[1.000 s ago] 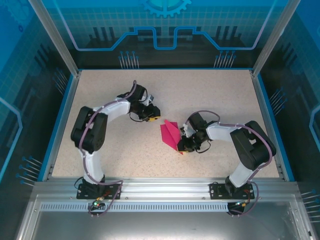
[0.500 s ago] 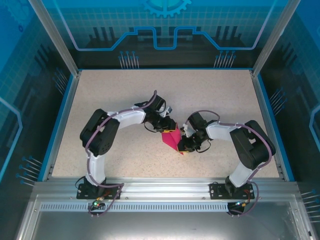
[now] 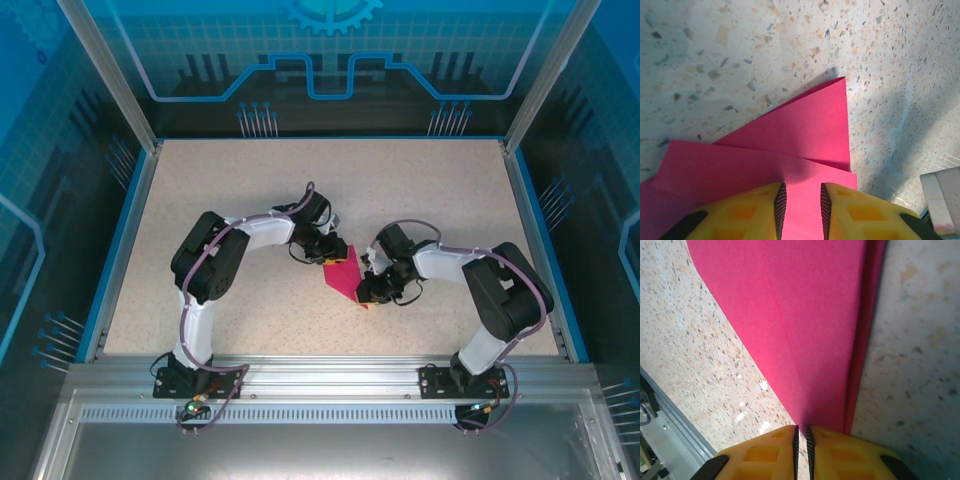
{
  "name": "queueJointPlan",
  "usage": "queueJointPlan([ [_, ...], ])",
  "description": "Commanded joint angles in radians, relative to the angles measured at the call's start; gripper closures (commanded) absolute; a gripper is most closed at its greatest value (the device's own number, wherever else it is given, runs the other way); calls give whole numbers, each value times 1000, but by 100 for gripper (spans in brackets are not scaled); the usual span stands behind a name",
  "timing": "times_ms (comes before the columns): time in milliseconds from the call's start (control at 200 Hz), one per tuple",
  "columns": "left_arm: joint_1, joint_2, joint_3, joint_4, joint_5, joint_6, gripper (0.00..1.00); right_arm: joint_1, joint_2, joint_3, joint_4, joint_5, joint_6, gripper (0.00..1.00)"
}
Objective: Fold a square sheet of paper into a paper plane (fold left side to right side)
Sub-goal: Fourth fold the wing at the center of the table.
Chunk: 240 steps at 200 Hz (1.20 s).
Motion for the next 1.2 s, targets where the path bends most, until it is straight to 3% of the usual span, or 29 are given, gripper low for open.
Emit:
queueJointPlan([
  [0, 9, 41, -21, -16, -31, 3, 70, -11, -61, 6, -101, 8, -10, 84],
  [200, 7, 37, -37, 3, -28, -8, 70, -1, -118, 48, -29, -24, 82, 85],
  [650, 2, 33, -44, 17, -28, -22, 70, 35, 74, 150, 123, 72, 268, 85],
  [955, 1, 34, -43, 15, -32, -20, 71, 45, 127, 176, 137, 84, 295, 85],
  [1196, 2, 40, -37, 4, -42, -15, 71, 55, 154, 173, 37, 123, 262, 85],
])
